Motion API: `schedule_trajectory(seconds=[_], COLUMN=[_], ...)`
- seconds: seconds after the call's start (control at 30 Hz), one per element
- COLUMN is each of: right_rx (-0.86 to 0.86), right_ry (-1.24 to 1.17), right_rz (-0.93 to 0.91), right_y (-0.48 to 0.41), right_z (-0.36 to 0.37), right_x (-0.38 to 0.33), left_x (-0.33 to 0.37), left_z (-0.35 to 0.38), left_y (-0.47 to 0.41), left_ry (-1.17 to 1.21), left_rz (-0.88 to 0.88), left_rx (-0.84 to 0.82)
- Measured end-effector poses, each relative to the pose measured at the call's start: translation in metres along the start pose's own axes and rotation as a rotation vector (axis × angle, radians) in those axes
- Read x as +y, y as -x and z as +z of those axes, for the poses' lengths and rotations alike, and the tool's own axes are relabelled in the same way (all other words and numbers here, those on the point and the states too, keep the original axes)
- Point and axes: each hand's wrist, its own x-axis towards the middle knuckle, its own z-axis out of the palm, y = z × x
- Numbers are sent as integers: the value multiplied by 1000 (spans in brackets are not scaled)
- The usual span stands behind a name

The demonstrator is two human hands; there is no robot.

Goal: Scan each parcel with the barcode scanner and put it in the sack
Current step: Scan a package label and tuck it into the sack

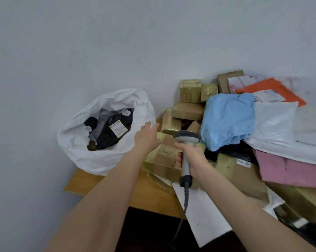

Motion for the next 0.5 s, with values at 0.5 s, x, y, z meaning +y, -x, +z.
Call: schedule_trajectory(seconds=[0.5], right_rx=[320], right_ry=[-30], right_rz=[-238], right_y=[22], right_z=[-150], right_x=[-89], left_x=[187], left_z=[5], left_y=[-21], left_ry=[88], left_rz=[316], left_rx=[-15])
